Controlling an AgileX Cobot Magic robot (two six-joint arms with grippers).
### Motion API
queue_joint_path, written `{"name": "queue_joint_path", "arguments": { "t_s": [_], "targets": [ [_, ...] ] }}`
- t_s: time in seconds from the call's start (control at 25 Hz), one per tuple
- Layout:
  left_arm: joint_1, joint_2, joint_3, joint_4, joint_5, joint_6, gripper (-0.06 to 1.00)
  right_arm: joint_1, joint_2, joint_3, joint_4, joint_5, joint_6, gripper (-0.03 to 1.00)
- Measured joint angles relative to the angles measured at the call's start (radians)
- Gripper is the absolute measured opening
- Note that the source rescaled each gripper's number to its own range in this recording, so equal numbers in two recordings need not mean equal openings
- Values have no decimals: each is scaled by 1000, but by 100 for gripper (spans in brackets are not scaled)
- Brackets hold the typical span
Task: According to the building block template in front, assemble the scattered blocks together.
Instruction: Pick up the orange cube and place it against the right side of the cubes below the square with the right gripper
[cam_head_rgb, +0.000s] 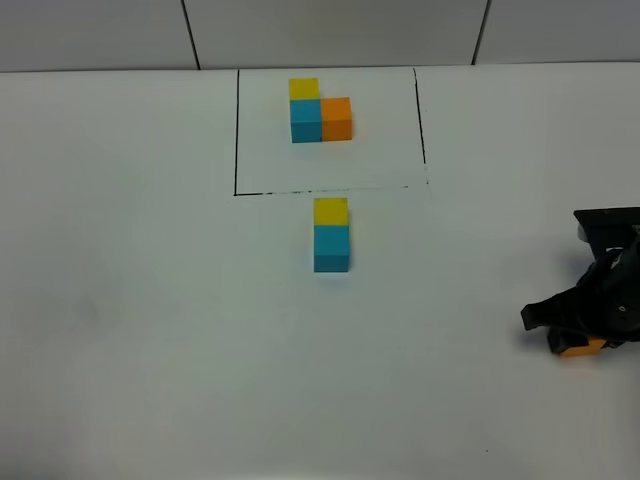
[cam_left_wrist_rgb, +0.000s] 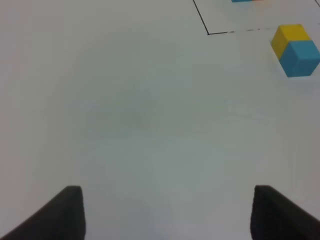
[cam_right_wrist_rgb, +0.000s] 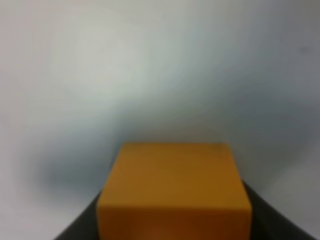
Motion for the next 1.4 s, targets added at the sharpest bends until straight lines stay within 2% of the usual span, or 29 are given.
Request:
{"name": "queue_joint_path", "arguments": {
  "t_s": [0.12,0.2,0.32,0.4,0.64,0.76,0.96,1.12,1.4],
  "targets": [
    [0,0,0,0,0,0,48,49,8,-37,-28,42,-96,3],
    [0,0,0,0,0,0,48,100,10,-88,-65,99,-204,3],
    [0,0,0,0,0,0,48,191,16,-202,-117,160,-429,3],
    [0,0,0,0,0,0,48,250,40,-290,-139,198,-525,3],
    [0,0,0,0,0,0,48,336,244,-606,-207,464,-673,3],
    [0,0,0,0,0,0,48,354,330,-723,-207,536,-766,3],
    [0,0,0,0,0,0,48,379,400,-834,-183,541,-847,3],
    [0,0,0,0,0,0,48,390,440,-879,-139,535,-854,3],
    [0,0,0,0,0,0,48,414,448,-885,-109,462,-852,3]
  ]
}}
